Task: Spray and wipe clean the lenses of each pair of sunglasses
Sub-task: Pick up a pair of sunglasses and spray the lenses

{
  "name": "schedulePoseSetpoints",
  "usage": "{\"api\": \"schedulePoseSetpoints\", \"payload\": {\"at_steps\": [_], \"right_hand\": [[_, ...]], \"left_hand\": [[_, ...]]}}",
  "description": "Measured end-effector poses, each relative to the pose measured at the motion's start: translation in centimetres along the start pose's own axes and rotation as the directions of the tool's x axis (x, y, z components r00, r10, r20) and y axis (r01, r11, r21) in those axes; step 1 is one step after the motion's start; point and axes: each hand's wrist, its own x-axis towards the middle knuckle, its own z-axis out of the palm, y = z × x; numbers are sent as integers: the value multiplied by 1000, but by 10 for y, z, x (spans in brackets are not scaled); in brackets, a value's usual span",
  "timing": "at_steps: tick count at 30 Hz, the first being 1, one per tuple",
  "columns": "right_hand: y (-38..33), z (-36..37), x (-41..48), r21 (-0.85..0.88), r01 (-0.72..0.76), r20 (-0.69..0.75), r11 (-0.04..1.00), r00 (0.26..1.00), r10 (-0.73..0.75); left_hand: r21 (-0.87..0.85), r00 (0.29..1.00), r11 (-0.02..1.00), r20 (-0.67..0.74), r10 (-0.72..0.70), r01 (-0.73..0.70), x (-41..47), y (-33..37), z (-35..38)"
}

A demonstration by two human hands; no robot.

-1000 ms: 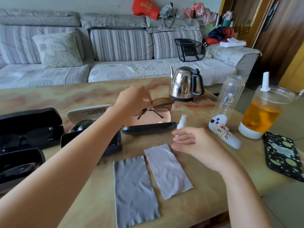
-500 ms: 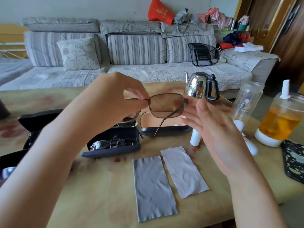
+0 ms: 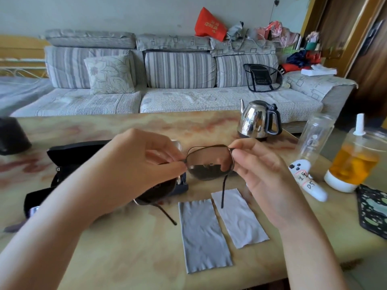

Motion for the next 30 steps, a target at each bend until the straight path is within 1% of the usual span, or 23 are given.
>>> {"api": "schedulePoseSetpoints", "payload": {"at_steps": [2,4,6,7,8,10,11,12,13,14,16,17,18,19,21,22,24,27,30], "right_hand": [[5,0,1,29,-14,13,999,1000,14],[8,2,1,78,-12,52,997,999,8],[11,7,2,91,-13,86,996,996,5],[13,8,2,76,-17,91,997,996,10],[13,9,2,61,-22,92,998,996,16],[12,6,2,3,-33,68,999,997,33],[12,2,1,-50,-36,20,998,999,37],[12,-5,1,-112,-39,-57,993,998,32],[13,-14,1,-179,-48,-170,983,985,17],[15,-26,1,-248,-72,-306,966,952,-8],[26,-52,0,-361,-151,-545,920,835,-77],[34,-65,0,-396,-202,-616,896,782,-96],[44,-75,1,-415,-258,-658,873,747,-92],[54,-85,2,-426,-321,-678,846,732,-64],[76,-100,6,-460,-437,-668,773,744,23],[86,-104,9,-469,-474,-650,745,756,72],[104,-110,13,-457,-498,-629,737,767,128],[122,-115,19,-462,-498,-656,734,749,95],[127,-112,26,-490,-465,-668,737,743,25]], "left_hand": [[-94,997,994,71,-43,49,-5,-4,-4],[-276,973,954,224,-54,116,-10,-8,-8],[-433,937,886,349,-5,166,-13,-12,-11],[-478,927,863,375,29,166,-14,-16,-12],[-501,923,850,382,47,164,-13,-19,-12],[-507,932,845,361,33,167,-14,-26,-12],[-502,939,848,344,17,169,-14,-29,-11],[-497,943,850,332,-1,176,-15,-31,-10],[-495,947,849,322,-17,184,-16,-33,-9],[-497,949,846,313,-32,192,-18,-35,-8],[-509,953,836,298,-53,205,-21,-38,-5],[-518,954,828,294,-62,214,-22,-40,-3],[-531,953,816,293,-74,227,-23,-42,-2],[-542,953,805,290,-89,241,-24,-43,-1],[-555,954,790,275,-123,262,-24,-47,2],[-562,954,783,268,-133,267,-25,-47,3],[-567,955,777,259,-147,273,-25,-48,5],[-557,948,776,268,-170,296,-25,-47,9],[-566,946,763,252,-202,314,-25,-42,12]]}}
